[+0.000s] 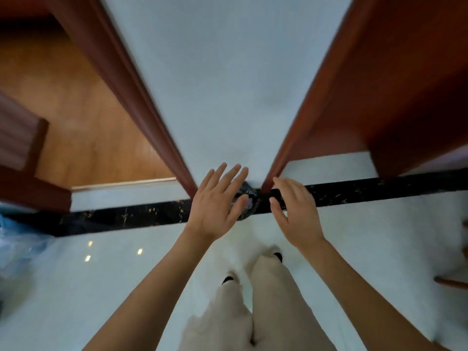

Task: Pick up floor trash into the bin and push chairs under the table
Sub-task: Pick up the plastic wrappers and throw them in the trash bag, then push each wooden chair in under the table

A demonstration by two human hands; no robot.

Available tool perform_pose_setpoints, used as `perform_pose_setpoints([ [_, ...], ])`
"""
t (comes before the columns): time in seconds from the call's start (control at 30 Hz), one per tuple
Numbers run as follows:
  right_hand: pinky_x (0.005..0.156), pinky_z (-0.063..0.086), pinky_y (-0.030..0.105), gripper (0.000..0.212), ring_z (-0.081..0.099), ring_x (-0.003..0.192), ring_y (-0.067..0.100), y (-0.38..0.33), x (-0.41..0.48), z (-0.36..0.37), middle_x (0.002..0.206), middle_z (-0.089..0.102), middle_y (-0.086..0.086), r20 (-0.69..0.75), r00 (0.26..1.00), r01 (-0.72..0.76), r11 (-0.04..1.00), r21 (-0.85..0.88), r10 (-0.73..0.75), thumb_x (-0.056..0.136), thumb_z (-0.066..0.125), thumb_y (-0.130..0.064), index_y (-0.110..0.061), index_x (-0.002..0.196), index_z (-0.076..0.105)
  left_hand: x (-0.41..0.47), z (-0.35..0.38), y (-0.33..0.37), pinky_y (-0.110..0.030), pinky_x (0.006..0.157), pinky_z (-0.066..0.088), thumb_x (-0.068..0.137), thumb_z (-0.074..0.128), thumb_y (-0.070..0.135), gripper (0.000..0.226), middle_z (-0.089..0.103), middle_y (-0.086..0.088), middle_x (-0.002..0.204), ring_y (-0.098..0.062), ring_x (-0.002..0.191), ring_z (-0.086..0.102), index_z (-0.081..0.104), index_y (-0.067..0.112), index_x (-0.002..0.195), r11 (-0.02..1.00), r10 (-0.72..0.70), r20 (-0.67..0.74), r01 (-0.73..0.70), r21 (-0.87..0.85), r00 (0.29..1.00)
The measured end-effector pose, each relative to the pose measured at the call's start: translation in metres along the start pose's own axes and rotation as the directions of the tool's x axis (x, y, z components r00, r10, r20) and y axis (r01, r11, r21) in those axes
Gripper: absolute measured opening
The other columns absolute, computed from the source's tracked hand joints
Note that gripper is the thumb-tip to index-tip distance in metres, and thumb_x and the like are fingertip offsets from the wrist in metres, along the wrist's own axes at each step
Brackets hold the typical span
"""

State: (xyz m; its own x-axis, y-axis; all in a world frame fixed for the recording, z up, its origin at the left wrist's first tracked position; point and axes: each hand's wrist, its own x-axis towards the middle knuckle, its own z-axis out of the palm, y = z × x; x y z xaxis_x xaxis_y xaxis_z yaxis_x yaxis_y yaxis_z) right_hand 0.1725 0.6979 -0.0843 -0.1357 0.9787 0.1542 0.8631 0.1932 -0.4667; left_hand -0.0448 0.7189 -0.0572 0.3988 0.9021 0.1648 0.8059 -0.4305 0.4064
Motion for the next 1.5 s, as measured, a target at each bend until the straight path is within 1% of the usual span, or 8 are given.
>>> perform_pose_setpoints([
  [0.3,0.104,0.043,0.042,0.052,0.052,0.125,0.026,-0.008,-0.165,-0.133,0.136,0.057,0.008,-0.24,0.889,-0.411,0.911,-0.042,0.39,0.1,0.036,-0.042,-0.013,0.141,0.05,-0.011,-0.028,0.112,-0.037,0.109,0.033,0.099,0.033,0.043,0.051,0.057,-0.004,0.133,-0.025,0.125,0.048,0.052,0.012,0.134,0.948,0.317,0.151,-0.308,-0.082,0.936],
  [0.47,0.107,0.04,0.04,0.055,0.047,0.13,0.023,0.013,-0.234,-0.182,0.142,0.053,0.004,-0.35,0.743,-0.614,0.789,-0.015,0.571,0.099,0.032,-0.047,-0.018,0.142,0.048,0.007,-0.015,0.189,-0.037,0.098,0.043,0.097,0.034,0.046,0.051,0.057,0.003,0.128,-0.019,0.117,0.05,0.053,0.015,0.133,0.885,0.464,0.172,-0.444,-0.141,0.869],
  [0.67,0.106,0.041,0.038,0.057,0.046,0.13,0.02,0.047,-0.331,-0.234,0.14,0.054,0.001,-0.464,0.578,-0.738,0.672,0.052,0.671,0.098,0.032,-0.05,-0.018,0.142,0.048,0.01,0.011,0.313,-0.027,0.1,0.032,0.095,0.035,0.045,0.053,0.059,0.002,0.129,-0.016,0.118,0.049,0.053,0.013,0.134,0.764,0.644,0.158,-0.616,-0.191,0.749],
  [0.87,0.1,0.045,0.037,0.045,0.052,0.122,0.021,0.083,-0.47,-0.274,0.133,0.057,0.0,-0.563,0.346,-0.852,0.502,0.147,0.751,0.099,0.051,-0.037,-0.017,0.139,0.05,-0.037,0.069,0.448,-0.031,0.104,0.035,0.096,0.032,0.047,0.055,0.057,0.001,0.132,-0.017,0.122,0.048,0.051,0.014,0.136,0.681,0.729,0.185,-0.67,-0.296,0.659],
  [0.97,0.101,0.042,0.034,0.045,0.051,0.124,0.021,0.092,-0.545,-0.291,0.133,0.058,0.0,-0.599,0.221,-0.899,0.399,0.181,0.77,0.097,0.056,-0.035,-0.016,0.137,0.052,-0.073,0.102,0.517,-0.025,0.106,0.03,0.096,0.029,0.049,0.058,0.054,0.003,0.136,-0.013,0.125,0.044,0.049,0.015,0.138,0.611,0.791,0.228,-0.703,-0.365,0.568],
  [1.2,0.101,0.042,0.034,0.045,0.05,0.125,0.022,0.104,-0.686,-0.334,0.133,0.058,0.001,-0.669,-0.098,-0.926,0.18,0.333,0.737,0.097,0.054,-0.035,-0.015,0.137,0.052,-0.143,0.152,0.692,-0.032,0.106,0.036,0.096,0.031,0.048,0.056,0.05,0.003,0.141,-0.015,0.13,0.042,0.047,0.018,0.14,0.345,0.939,0.205,-0.774,-0.531,0.277],
  [1.4,0.102,0.042,0.034,0.05,0.049,0.124,0.02,0.133,-0.762,-0.351,0.131,0.058,-0.001,-0.669,-0.274,-0.91,0.04,0.413,0.691,0.095,0.045,-0.045,-0.016,0.135,0.053,-0.175,0.203,0.805,-0.037,0.106,0.038,0.096,0.033,0.048,0.055,0.05,0.003,0.14,-0.016,0.131,0.041,0.048,0.018,0.139,0.184,0.977,0.195,-0.772,-0.609,0.079],
  [1.5,0.101,0.042,0.034,0.045,0.049,0.125,0.02,0.165,-0.795,-0.366,0.133,0.058,0.0,-0.667,-0.345,-0.898,-0.025,0.439,0.66,0.096,0.056,-0.035,-0.015,0.136,0.053,-0.184,0.241,0.858,-0.035,0.106,0.038,0.096,0.032,0.049,0.055,0.05,0.004,0.14,-0.014,0.131,0.04,0.047,0.018,0.139,0.132,0.98,0.201,-0.766,-0.629,0.004],
])
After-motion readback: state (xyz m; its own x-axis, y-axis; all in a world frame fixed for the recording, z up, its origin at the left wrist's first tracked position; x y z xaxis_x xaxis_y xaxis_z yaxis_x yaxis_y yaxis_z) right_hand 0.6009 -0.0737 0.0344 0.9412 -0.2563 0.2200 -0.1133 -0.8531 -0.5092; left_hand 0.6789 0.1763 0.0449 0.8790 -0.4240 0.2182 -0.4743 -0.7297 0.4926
